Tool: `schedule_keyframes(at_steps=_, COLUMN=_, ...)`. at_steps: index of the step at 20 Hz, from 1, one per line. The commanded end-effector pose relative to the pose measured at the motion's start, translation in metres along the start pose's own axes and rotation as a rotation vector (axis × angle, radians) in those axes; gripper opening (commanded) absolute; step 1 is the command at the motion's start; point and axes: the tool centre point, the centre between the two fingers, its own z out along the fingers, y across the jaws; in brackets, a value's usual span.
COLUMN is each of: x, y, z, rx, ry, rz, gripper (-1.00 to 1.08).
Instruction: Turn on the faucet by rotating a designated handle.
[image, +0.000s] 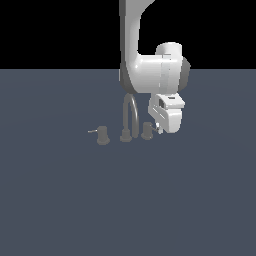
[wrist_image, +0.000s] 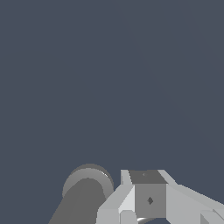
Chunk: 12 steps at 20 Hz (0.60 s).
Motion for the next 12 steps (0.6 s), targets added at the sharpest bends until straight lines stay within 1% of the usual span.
schedule_keyframes(at_steps=1, x=-0.025, y=0.002, z=0.000, rx=-0.006, ry=-0.011, rz=-0.025, gripper=-1.00)
schedule_keyframes(at_steps=3, x=-0.028, y=0.005, z=0.000, rx=-0.007, ry=-0.011, rz=-0.025, gripper=-1.00)
schedule_keyframes(at_steps=4, x=-0.008, y=0.006, z=0.000, rx=-0.004, ry=-0.001, rz=-0.001, gripper=-1.00)
schedule_keyframes(at_steps=11, x=-0.063, y=-0.005, z=0.000, rx=-0.007, ry=-0.011, rz=-0.024, gripper=-1.00)
schedule_keyframes(at_steps=12, x=-0.063, y=-0.005, z=0.000, rx=-0.007, ry=-0.011, rz=-0.024, gripper=-1.00)
